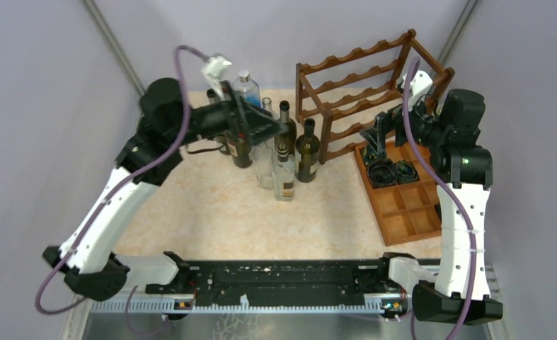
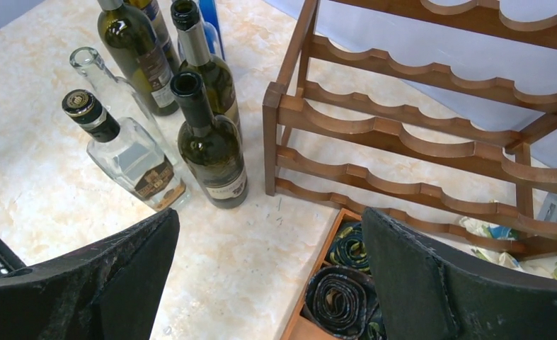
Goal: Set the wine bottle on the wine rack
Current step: Pick up the wine bottle from the center of the board.
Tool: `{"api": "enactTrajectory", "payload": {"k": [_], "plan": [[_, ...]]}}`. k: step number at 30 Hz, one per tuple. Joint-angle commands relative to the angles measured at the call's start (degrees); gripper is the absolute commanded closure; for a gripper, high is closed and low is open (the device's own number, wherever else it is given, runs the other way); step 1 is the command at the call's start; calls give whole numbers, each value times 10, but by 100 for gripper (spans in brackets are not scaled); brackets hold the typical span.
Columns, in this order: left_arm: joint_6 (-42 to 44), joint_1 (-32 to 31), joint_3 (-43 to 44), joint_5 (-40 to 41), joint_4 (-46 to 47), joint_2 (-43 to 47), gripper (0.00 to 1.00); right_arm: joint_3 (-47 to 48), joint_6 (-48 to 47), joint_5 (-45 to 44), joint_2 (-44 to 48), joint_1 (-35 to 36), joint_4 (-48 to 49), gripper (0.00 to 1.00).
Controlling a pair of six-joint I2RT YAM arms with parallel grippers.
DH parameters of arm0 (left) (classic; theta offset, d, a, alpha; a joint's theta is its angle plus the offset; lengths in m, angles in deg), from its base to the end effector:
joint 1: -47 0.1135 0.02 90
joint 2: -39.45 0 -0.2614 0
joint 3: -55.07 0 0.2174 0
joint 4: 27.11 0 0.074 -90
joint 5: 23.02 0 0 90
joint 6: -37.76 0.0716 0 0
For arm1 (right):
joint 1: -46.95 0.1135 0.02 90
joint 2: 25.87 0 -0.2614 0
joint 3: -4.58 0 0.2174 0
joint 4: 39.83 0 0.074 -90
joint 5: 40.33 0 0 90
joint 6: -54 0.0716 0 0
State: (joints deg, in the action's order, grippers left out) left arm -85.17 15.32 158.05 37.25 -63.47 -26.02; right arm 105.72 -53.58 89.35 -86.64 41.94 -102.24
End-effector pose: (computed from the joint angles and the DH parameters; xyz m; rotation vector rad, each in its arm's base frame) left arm 0.1686 -0.1458 0.4864 0.4276 1.6499 -1.2661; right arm 0.1810 0.0300 0.4340 -0.6428 1.7706 0.4060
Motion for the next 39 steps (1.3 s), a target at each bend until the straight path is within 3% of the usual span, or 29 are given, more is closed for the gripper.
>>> {"api": "enactTrajectory", "payload": {"k": [1, 10, 18, 23, 32, 39], "plan": [[109, -106, 154, 97, -70, -95, 2, 19, -27, 3, 13, -8, 10, 2], [121, -108, 131, 126, -100, -114, 2, -18, -25, -20, 39, -9, 2, 2], [115, -108, 47, 175, -111, -84, 6, -85, 27, 38, 35, -37, 30, 2], [122, -108, 10, 178, -63, -79, 6, -160, -2, -15, 43, -54, 21, 3], [112, -108, -51, 170, 58, -67, 5, -300, -74, -150, 21, -54, 12, 19], [94, -108, -71, 157, 90, -74, 5, -388, -70, -175, -9, -54, 79, 42]]}}
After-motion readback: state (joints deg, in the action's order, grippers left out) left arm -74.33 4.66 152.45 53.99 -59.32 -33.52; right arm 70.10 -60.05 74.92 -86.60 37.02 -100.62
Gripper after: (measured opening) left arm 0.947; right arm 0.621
